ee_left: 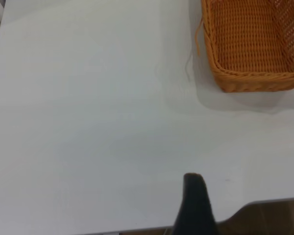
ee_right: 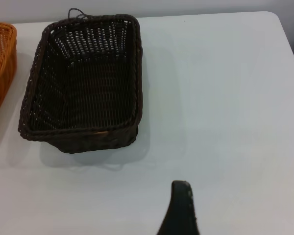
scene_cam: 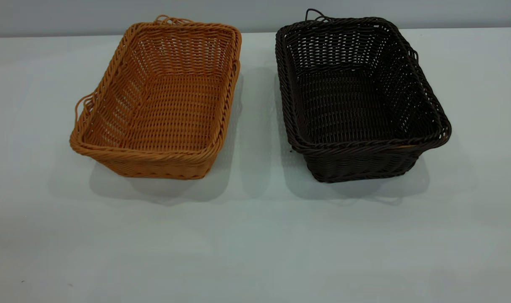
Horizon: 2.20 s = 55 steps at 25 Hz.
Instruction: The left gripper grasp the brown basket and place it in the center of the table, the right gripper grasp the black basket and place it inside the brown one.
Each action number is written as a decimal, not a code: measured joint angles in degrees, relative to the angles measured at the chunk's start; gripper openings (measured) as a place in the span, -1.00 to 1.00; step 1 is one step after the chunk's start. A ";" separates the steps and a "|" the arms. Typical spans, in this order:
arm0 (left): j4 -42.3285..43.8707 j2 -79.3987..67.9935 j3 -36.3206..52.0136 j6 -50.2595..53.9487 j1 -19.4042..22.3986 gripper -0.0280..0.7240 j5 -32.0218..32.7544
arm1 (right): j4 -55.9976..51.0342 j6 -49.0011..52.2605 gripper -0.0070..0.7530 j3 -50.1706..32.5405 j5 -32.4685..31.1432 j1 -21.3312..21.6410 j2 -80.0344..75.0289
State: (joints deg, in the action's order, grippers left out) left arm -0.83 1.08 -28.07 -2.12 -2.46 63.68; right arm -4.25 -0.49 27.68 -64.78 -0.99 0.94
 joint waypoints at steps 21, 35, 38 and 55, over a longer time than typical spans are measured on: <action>0.00 0.00 0.06 0.00 0.00 0.43 -0.05 | -0.08 0.00 0.44 -0.63 0.78 0.00 0.00; -0.05 -30.48 -4.79 -7.11 0.00 0.44 -16.30 | -24.93 -16.82 0.53 1.77 9.59 0.00 -24.91; -0.05 -39.32 -6.17 -7.69 0.00 0.45 -25.10 | -31.22 -22.56 0.61 1.77 10.71 0.00 -35.77; -0.05 -65.12 -12.00 -9.28 0.00 0.45 -42.44 | -83.60 -36.03 0.58 2.27 26.02 -13.48 -96.09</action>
State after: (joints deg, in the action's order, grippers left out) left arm -0.88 -64.04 -40.07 -11.41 -2.46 21.24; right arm -87.85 -36.52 29.95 -38.76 -14.47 -95.15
